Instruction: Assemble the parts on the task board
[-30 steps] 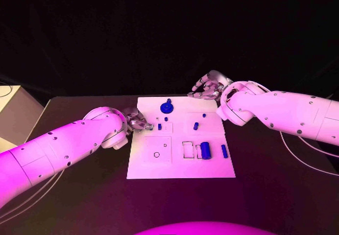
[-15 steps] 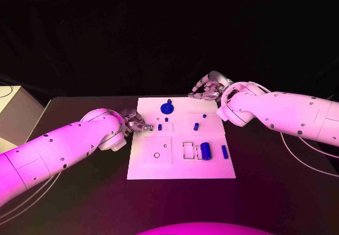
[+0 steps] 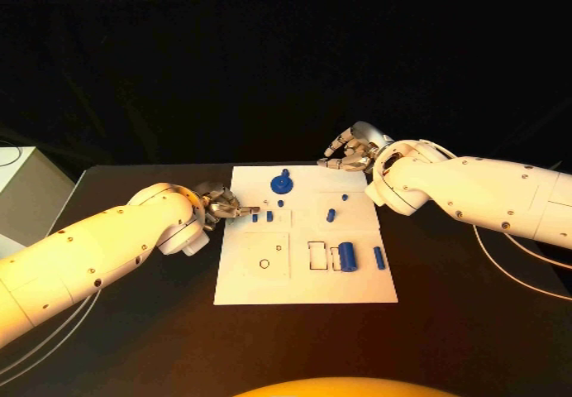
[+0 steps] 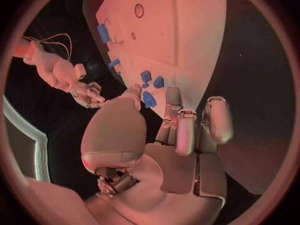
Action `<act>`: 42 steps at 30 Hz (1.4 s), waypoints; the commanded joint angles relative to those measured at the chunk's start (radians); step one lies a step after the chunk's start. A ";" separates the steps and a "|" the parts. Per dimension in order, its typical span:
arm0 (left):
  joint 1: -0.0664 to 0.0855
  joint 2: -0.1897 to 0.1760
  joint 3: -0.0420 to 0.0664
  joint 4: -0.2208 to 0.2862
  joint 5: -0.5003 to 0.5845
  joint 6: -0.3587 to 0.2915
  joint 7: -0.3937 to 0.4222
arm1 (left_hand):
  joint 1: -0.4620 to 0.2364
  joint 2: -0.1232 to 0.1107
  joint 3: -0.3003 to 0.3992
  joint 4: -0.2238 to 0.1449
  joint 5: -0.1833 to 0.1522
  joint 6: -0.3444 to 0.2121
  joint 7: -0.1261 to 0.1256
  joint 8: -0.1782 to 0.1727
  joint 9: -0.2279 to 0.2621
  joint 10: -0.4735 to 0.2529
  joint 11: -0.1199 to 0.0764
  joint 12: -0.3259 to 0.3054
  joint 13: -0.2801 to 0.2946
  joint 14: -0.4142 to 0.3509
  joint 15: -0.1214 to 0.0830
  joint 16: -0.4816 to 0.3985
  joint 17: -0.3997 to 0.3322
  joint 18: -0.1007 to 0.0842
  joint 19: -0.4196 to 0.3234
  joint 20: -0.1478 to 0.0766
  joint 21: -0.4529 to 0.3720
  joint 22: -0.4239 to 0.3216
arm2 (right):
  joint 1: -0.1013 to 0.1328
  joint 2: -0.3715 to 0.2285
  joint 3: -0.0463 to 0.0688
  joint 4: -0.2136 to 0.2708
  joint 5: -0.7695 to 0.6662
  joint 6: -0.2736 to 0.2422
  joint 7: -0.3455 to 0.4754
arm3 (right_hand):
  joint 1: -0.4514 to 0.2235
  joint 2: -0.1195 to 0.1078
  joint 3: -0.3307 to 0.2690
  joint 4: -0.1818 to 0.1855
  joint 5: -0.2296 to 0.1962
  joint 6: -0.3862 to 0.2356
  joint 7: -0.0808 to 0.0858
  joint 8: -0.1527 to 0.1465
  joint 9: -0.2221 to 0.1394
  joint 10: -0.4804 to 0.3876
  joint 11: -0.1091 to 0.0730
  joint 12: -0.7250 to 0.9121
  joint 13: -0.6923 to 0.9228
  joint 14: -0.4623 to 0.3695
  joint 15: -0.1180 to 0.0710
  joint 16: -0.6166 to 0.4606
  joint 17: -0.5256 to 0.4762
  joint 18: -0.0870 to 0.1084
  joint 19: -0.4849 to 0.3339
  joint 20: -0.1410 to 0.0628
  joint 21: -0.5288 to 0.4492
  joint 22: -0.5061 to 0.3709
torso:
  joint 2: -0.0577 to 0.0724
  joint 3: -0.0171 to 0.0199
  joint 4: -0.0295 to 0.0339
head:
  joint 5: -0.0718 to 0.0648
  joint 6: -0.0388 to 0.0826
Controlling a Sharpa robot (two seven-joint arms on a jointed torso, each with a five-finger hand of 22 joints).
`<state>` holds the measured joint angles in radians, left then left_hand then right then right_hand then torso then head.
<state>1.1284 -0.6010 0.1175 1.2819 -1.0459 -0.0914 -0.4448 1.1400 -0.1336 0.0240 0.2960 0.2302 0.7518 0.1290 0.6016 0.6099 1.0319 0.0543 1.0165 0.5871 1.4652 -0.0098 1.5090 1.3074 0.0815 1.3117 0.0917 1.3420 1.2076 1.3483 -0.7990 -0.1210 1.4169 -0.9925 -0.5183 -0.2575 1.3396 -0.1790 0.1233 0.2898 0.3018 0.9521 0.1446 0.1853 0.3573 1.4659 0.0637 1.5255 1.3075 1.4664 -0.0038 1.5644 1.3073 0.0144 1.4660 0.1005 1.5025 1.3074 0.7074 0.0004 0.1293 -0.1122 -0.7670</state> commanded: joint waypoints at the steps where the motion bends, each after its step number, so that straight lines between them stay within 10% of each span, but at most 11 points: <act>1: -0.002 -0.008 0.019 0.008 0.088 -0.066 0.090 | 0.004 0.016 -0.022 0.000 -0.003 -0.018 0.007 0.003 -0.011 -0.023 0.006 -0.004 -0.006 0.040 0.007 -0.009 0.111 0.015 -0.018 0.005 -0.015 -0.019 | -0.001 -0.001 0.000 0.001 -0.005 0.003 0.013 | -0.009 -0.003 -0.001 0.002 0.005 -0.006 0.000 0.004 0.001 0.068 -0.001 -0.004 0.227 0.099 -0.007 -0.002 0.241 0.004 0.073 -0.008 -0.006 0.213 | -0.001 0.0005 0.0011 | 0.000 0.001; 7: -0.003 -0.014 0.046 0.002 0.155 -0.134 0.244 | 0.206 0.070 0.021 -0.004 0.013 -0.056 0.039 -0.017 -0.092 -0.184 0.040 -0.088 -0.085 -0.133 0.040 -0.142 -0.150 0.071 -0.226 0.036 -0.214 -0.266 | -0.001 -0.001 0.000 0.000 -0.001 -0.001 0.018 | -0.009 -0.003 -0.001 0.002 0.005 -0.006 0.000 0.004 0.001 0.068 -0.001 -0.004 0.227 0.099 -0.007 -0.002 0.241 0.004 0.073 -0.008 -0.006 0.213 | 0.000 0.0009 0.0000 | 0.000 0.006; 13: -0.003 0.005 0.052 -0.022 0.089 -0.141 0.373 | 0.444 -0.032 0.316 -0.014 0.015 -0.025 0.044 -0.040 -0.182 -0.207 0.048 -0.195 -0.214 -0.267 0.051 -0.203 -0.308 0.095 -0.341 0.045 -0.325 -0.381 | -0.001 -0.001 0.000 -0.002 0.011 -0.010 0.035 | -0.010 -0.003 -0.001 0.001 0.006 -0.007 0.000 0.004 0.003 0.065 -0.001 -0.008 0.224 0.098 -0.007 -0.004 0.236 0.005 0.071 -0.008 -0.011 0.210 | 0.002 0.0002 -0.0016 | -0.002 0.011; 16: -0.003 0.023 0.049 -0.038 0.012 -0.134 0.416 | 0.443 -0.086 0.422 -0.034 0.007 -0.016 0.044 -0.049 -0.213 -0.205 0.051 -0.233 -0.261 -0.331 0.052 -0.226 -0.383 0.102 -0.389 0.049 -0.349 -0.404 | -0.001 0.000 0.000 -0.004 0.022 -0.020 0.055 | -0.003 -0.002 0.004 0.000 0.007 -0.008 0.000 0.005 0.005 0.028 -0.002 -0.058 0.187 0.096 -0.007 -0.006 0.230 0.009 0.065 -0.008 -0.025 0.201 | 0.002 0.0006 -0.0018 | -0.003 0.012; 22: -0.002 0.069 0.030 -0.080 -0.139 -0.133 0.479 | 0.430 -0.105 0.457 -0.051 0.004 -0.011 0.041 -0.059 -0.229 -0.206 0.050 -0.252 -0.282 -0.339 0.050 -0.223 -0.398 0.102 -0.394 0.049 -0.344 -0.397 | -0.001 0.004 0.000 -0.010 0.055 -0.054 0.117 | 0.023 -0.001 0.037 0.000 0.012 -0.011 -0.004 0.013 0.023 -0.071 -0.008 -0.208 0.072 0.076 -0.013 -0.042 0.151 0.030 0.027 -0.014 -0.120 0.139 | 0.003 -0.0011 -0.0017 | -0.005 0.021; 31: 0.003 0.139 0.001 -0.153 -0.353 -0.115 0.516 | 0.371 -0.149 0.475 -0.069 -0.004 0.008 0.027 -0.101 -0.265 -0.223 0.059 -0.312 -0.331 -0.343 0.057 -0.213 -0.424 0.101 -0.401 0.053 -0.343 -0.390 | -0.001 0.015 -0.001 -0.024 0.107 -0.110 0.217 | 0.061 -0.045 0.168 -0.002 0.048 -0.016 -0.006 0.018 0.052 -0.301 -0.016 -0.691 -0.338 0.007 -0.023 -0.206 -0.087 0.100 -0.101 -0.023 -0.515 -0.114 | 0.004 0.0000 -0.0012 | -0.008 0.031; 42: 0.018 0.196 -0.023 -0.212 -0.459 -0.073 0.491 | 0.342 -0.155 0.444 -0.087 -0.002 0.005 0.025 -0.132 -0.283 -0.253 0.071 -0.358 -0.363 -0.351 0.068 -0.204 -0.455 0.096 -0.378 0.064 -0.329 -0.366 | -0.001 0.023 -0.001 -0.023 0.109 -0.130 0.248 | 0.038 -0.094 0.294 -0.008 0.053 -0.018 0.001 0.016 0.083 -0.339 -0.004 -1.103 -0.735 0.001 -0.015 -0.259 -0.118 0.107 -0.086 -0.020 -0.620 -0.177 | 0.014 0.0007 -0.0042 | -0.013 0.037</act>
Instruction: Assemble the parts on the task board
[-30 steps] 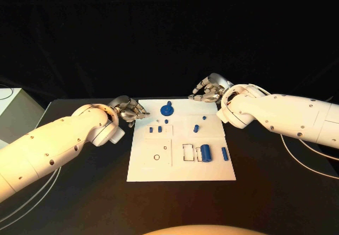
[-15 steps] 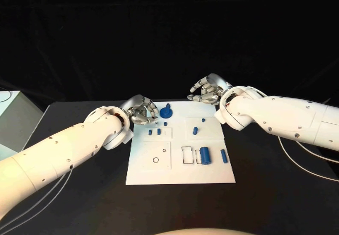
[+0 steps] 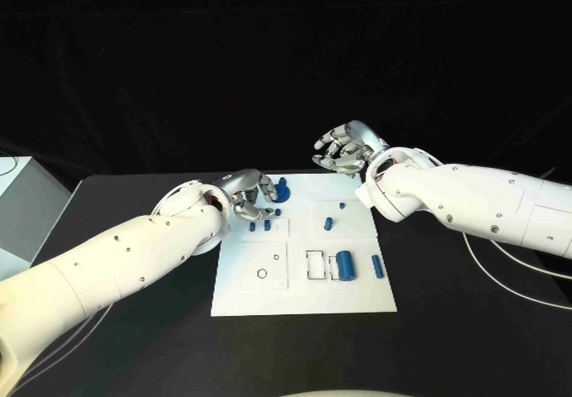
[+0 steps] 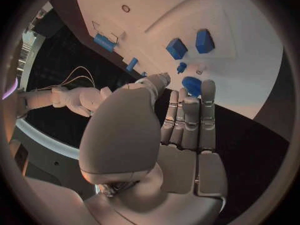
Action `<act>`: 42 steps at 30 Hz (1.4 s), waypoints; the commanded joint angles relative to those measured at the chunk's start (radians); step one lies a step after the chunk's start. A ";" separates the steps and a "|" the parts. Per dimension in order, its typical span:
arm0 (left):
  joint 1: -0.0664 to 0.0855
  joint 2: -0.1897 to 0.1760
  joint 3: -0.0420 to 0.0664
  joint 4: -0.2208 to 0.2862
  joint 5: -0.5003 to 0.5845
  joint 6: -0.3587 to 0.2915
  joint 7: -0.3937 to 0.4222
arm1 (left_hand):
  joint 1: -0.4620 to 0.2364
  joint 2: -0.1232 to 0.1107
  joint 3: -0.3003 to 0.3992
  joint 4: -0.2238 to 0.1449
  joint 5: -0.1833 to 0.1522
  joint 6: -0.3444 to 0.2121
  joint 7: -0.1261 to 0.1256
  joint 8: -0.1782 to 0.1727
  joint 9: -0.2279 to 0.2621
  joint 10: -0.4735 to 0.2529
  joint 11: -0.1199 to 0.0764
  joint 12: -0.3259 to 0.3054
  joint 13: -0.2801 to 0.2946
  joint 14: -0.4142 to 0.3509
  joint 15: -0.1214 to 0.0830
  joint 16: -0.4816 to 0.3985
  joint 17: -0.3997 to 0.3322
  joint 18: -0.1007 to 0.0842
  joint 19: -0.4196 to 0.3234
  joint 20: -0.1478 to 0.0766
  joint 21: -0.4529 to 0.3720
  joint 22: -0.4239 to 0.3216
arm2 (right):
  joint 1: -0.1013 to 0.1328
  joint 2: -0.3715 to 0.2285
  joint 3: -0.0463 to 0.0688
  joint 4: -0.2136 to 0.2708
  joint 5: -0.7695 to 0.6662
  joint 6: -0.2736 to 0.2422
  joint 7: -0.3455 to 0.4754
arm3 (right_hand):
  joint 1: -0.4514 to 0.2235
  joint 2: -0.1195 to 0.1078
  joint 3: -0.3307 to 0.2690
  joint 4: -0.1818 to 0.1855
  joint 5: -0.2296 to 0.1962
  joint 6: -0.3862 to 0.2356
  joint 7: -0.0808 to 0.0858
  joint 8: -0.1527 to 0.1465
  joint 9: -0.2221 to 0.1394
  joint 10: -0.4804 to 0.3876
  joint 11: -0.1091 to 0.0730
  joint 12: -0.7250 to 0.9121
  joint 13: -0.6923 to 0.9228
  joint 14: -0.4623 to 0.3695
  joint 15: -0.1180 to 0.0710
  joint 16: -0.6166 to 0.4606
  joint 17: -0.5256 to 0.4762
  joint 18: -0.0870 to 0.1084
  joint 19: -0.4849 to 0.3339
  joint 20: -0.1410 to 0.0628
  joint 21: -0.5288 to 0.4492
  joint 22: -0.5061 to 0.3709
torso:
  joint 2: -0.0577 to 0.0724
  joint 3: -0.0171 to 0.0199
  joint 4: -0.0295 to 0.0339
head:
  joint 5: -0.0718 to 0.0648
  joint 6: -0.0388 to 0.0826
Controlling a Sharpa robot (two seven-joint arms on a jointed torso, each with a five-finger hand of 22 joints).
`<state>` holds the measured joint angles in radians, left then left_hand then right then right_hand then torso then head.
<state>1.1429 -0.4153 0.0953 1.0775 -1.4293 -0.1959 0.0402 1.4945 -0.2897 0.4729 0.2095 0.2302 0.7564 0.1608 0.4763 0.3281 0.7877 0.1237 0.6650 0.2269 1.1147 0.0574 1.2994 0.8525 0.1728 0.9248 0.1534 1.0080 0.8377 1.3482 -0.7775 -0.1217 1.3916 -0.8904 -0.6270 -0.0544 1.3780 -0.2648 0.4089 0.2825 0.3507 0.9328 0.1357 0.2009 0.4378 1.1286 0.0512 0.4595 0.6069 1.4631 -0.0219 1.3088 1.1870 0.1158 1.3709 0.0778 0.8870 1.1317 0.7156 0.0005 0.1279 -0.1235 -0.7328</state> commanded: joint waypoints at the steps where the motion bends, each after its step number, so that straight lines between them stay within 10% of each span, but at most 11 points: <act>1: 0.005 0.015 -0.002 -0.012 -0.079 0.034 0.002 | -0.013 0.001 -0.006 -0.001 -0.002 0.001 -0.006 -0.007 -0.002 -0.010 0.002 -0.008 -0.004 0.000 0.002 0.007 -0.001 0.004 0.010 0.002 0.006 0.005 | 0.000 0.002 0.000 0.003 0.006 -0.022 0.045 | -0.002 -0.010 0.012 -0.002 0.004 0.001 0.011 0.000 0.005 0.003 0.010 -0.057 -0.055 0.005 0.004 -0.005 0.003 0.006 0.010 0.004 -0.007 -0.002 | 0.008 0.0010 -0.0038 | -0.001 0.005; 25: 0.018 0.077 -0.012 -0.082 -0.101 0.077 -0.050 | -0.015 0.019 0.060 -0.033 0.002 0.091 -0.010 -0.058 -0.028 0.038 0.004 -0.076 -0.060 0.045 0.003 0.063 0.008 -0.009 0.081 0.005 0.078 0.084 | 0.000 0.010 0.000 0.016 -0.007 -0.022 0.045 | -0.018 -0.018 0.023 -0.006 0.006 0.001 0.021 -0.004 0.016 0.014 0.025 -0.190 -0.190 0.011 0.015 -0.002 0.018 0.004 0.021 0.012 -0.008 0.005 | 0.033 0.0110 -0.0104 | -0.001 0.022; 42: 0.020 0.083 -0.012 -0.085 -0.101 0.098 -0.059 | -0.019 0.039 0.128 -0.087 -0.003 0.147 -0.008 -0.091 -0.030 0.136 -0.019 -0.108 -0.084 0.107 -0.017 0.111 0.063 -0.021 0.128 -0.013 0.143 0.154 | 0.000 0.011 0.000 0.016 -0.007 -0.019 0.041 | -0.023 -0.018 0.021 -0.004 0.007 0.001 0.022 -0.005 0.017 0.016 0.026 -0.199 -0.200 0.012 0.016 0.000 0.021 0.003 0.023 0.013 -0.004 0.009 | 0.031 0.0091 -0.0098 | -0.005 0.016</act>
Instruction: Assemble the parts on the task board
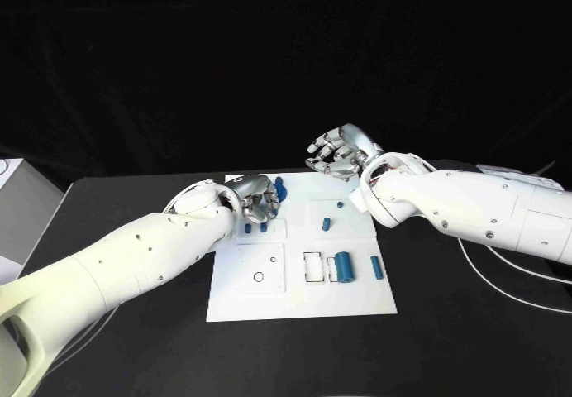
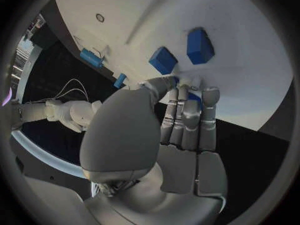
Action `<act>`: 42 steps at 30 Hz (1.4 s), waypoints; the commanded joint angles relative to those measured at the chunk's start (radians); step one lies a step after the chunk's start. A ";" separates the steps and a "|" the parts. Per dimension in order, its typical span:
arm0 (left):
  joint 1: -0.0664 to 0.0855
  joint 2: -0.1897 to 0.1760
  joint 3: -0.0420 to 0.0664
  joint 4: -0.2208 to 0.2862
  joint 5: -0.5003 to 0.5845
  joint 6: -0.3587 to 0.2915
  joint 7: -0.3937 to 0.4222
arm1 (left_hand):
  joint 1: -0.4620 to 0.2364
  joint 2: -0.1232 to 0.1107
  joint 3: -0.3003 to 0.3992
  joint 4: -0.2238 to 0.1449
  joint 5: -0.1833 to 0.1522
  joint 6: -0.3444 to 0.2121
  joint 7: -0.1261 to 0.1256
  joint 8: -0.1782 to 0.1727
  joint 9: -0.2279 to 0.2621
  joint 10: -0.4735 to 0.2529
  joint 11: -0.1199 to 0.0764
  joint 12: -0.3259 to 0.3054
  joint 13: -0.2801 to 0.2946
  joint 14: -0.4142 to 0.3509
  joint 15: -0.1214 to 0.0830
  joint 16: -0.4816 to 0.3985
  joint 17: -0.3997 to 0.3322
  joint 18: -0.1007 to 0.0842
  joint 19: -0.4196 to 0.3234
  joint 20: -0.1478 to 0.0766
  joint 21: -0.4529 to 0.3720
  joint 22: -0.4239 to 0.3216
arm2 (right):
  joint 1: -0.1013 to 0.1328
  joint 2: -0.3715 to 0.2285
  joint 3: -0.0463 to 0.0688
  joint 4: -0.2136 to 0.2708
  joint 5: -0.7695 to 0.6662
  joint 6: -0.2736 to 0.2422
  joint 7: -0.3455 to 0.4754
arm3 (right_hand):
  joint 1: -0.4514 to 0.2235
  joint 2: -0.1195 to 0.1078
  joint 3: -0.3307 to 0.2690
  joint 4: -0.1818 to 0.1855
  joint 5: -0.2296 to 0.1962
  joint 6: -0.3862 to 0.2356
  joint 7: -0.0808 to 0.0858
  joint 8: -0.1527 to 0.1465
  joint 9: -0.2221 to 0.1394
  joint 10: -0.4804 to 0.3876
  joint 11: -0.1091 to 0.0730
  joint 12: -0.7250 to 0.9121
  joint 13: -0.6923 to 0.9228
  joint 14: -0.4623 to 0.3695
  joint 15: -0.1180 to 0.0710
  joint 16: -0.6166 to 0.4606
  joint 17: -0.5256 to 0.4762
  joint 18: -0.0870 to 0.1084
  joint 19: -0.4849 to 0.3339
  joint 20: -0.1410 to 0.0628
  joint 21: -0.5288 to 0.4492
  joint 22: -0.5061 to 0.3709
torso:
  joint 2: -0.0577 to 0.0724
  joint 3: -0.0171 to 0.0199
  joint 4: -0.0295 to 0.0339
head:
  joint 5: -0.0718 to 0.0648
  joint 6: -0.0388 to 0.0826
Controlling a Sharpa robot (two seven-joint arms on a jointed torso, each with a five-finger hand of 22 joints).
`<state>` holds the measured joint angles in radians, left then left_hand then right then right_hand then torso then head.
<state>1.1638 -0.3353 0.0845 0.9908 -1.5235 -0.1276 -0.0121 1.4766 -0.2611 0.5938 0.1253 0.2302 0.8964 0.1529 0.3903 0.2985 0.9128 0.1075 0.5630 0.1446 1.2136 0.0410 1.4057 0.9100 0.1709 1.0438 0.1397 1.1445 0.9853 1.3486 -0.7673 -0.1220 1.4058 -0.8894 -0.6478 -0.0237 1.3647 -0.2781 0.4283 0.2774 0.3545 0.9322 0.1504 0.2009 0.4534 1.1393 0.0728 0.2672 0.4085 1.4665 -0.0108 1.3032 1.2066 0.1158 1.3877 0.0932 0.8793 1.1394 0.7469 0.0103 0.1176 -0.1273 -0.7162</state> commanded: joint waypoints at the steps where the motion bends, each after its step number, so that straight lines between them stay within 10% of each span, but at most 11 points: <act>1: -0.001 0.004 -0.001 0.002 -0.007 0.031 -0.006 | -0.002 0.011 0.008 -0.004 -0.003 0.008 0.000 -0.005 0.000 0.014 -0.004 -0.007 -0.002 0.009 -0.001 0.005 0.006 -0.020 0.010 0.001 0.008 0.008 | 0.000 0.001 0.000 0.002 -0.008 0.002 0.010 | -0.010 -0.004 0.001 0.001 0.003 0.001 0.007 -0.005 0.001 0.005 0.005 -0.006 -0.001 0.008 0.005 0.005 0.001 0.004 0.006 -0.002 0.004 0.001 | -0.001 -0.0008 0.0002 | -0.001 -0.001; 42: -0.002 -0.018 -0.017 0.038 0.040 -0.109 0.059 | -0.047 0.043 0.063 -0.098 0.001 0.111 -0.005 -0.045 0.030 0.185 -0.024 -0.177 -0.029 0.120 -0.025 0.045 0.098 -0.042 0.104 -0.025 0.099 0.116 | 0.000 -0.001 0.000 0.005 -0.008 0.003 0.003 | -0.015 -0.003 -0.001 0.004 0.004 0.002 0.008 -0.005 0.002 0.009 0.005 -0.011 -0.007 0.009 0.006 0.005 0.001 0.004 0.007 -0.002 0.003 0.001 | -0.001 -0.0017 0.0011 | -0.005 0.006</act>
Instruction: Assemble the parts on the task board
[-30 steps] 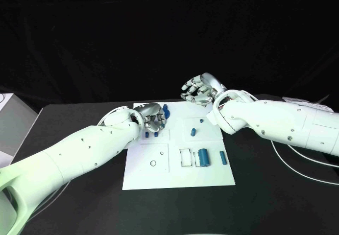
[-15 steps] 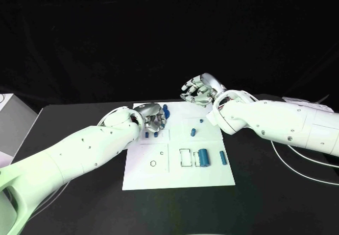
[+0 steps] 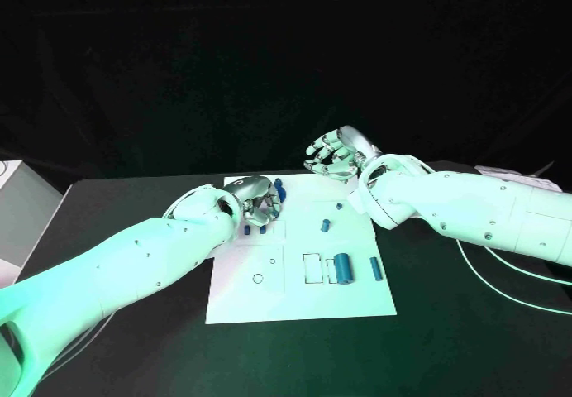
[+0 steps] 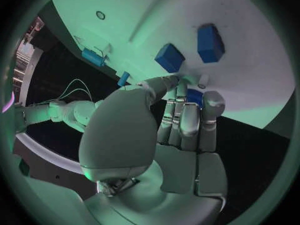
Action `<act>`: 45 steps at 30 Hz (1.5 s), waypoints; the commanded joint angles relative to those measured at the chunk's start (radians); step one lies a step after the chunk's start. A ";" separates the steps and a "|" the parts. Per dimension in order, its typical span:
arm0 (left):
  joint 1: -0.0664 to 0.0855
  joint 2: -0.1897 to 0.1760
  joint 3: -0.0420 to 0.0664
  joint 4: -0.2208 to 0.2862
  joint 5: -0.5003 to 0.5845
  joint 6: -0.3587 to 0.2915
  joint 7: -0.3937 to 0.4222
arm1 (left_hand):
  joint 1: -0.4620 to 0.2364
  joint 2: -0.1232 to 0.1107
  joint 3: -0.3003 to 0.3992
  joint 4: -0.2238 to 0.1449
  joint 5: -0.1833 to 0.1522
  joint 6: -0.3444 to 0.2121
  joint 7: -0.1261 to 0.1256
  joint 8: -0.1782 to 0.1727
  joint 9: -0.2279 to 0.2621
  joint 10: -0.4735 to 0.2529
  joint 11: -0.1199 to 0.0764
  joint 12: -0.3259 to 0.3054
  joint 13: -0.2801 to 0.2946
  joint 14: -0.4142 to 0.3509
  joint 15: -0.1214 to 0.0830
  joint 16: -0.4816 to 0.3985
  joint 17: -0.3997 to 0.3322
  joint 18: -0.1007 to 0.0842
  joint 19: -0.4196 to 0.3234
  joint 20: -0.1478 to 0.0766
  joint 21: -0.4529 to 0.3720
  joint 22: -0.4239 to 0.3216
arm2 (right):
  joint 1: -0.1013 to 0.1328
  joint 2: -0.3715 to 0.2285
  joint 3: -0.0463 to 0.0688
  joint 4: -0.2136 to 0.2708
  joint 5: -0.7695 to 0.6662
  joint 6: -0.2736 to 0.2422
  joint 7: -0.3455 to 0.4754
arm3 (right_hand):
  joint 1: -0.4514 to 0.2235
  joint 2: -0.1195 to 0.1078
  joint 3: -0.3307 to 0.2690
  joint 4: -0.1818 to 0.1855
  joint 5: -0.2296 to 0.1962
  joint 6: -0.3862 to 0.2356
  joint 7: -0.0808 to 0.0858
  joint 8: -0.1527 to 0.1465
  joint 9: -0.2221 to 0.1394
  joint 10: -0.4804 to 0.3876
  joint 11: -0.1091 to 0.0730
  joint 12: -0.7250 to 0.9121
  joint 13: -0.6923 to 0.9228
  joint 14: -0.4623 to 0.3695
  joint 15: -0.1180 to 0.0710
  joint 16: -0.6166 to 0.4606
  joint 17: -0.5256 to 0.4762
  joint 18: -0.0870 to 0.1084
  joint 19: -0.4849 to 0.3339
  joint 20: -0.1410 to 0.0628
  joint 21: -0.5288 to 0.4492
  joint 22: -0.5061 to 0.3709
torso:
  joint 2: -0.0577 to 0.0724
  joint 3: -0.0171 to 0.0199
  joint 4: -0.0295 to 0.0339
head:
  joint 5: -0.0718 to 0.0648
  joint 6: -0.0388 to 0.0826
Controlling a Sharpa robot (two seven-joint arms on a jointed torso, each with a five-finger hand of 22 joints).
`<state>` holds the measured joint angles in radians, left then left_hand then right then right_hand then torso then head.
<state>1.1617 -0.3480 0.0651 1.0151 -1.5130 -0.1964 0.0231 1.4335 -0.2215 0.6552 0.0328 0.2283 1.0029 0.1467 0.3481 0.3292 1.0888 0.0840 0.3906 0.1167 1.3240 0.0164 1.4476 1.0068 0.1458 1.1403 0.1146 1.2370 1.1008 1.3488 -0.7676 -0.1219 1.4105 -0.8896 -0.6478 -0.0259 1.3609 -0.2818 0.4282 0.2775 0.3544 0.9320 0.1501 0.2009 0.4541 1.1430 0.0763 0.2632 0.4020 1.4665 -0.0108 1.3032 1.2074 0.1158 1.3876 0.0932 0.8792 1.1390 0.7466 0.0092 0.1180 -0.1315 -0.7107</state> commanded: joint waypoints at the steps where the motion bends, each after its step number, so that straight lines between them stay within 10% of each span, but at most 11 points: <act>1: 0.000 -0.010 0.004 0.019 0.033 -0.042 0.025 | -0.005 0.004 0.002 -0.006 0.003 0.005 0.001 -0.004 0.000 0.011 0.000 -0.008 -0.001 0.010 0.000 0.003 0.001 -0.018 0.008 0.000 0.007 0.001 | 0.000 0.000 0.000 0.000 -0.008 0.003 0.005 | -0.011 0.001 0.000 0.004 0.004 0.002 0.008 -0.005 0.001 0.005 0.001 -0.007 -0.001 0.009 0.006 0.005 0.001 0.004 0.007 -0.002 0.003 0.001 | -0.001 -0.0005 0.0014 | -0.001 0.000; 16: -0.001 -0.095 0.041 0.105 0.075 0.024 0.011 | -0.010 0.003 0.003 -0.008 0.003 0.006 0.001 -0.007 0.001 0.014 0.000 -0.018 -0.002 0.009 0.001 0.001 -0.004 -0.017 0.006 0.001 0.005 -0.001 | -0.002 -0.008 0.000 -0.005 -0.008 0.003 0.001 | -0.016 -0.001 -0.004 0.003 0.007 0.001 0.008 -0.006 0.002 0.005 0.002 -0.016 -0.012 0.009 0.006 0.005 0.001 0.005 0.006 -0.001 -0.002 -0.001 | -0.010 -0.0048 0.0086 | 0.001 -0.002; 45: -0.001 -0.119 0.043 0.067 0.056 0.070 -0.016 | -0.017 0.004 0.002 -0.008 0.001 0.007 0.001 -0.011 0.002 0.018 0.001 -0.030 -0.002 0.004 0.002 -0.003 -0.017 -0.016 0.001 0.002 0.001 -0.006 | -0.004 -0.013 0.000 0.000 -0.009 0.005 -0.003 | -0.017 0.000 -0.004 0.003 0.009 0.001 0.009 -0.007 0.002 0.001 0.004 -0.023 -0.018 0.009 0.007 0.006 0.003 0.004 0.007 0.000 0.000 0.001 | -0.009 -0.0032 0.0087 | 0.006 -0.013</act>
<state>1.1602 -0.4709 0.1079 1.0827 -1.4501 -0.1380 0.0063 1.4272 -0.2176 0.6579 0.0301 0.2271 1.0021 0.1466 0.3366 0.3306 1.0994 0.0875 0.3666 0.1159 1.3273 0.0199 1.4475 0.9908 0.1459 1.1402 0.1146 1.2408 1.0955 1.3449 -0.7810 -0.1223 1.4088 -0.8896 -0.6476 -0.0310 1.3515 -0.2803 0.4282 0.2774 0.3583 0.9319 0.1499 0.2008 0.4548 1.1449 0.0782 0.2453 0.3846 1.4665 -0.0109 1.3032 1.2096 0.1157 1.3875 0.0932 0.8792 1.1389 0.7385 0.0058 0.1260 -0.1253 -0.7233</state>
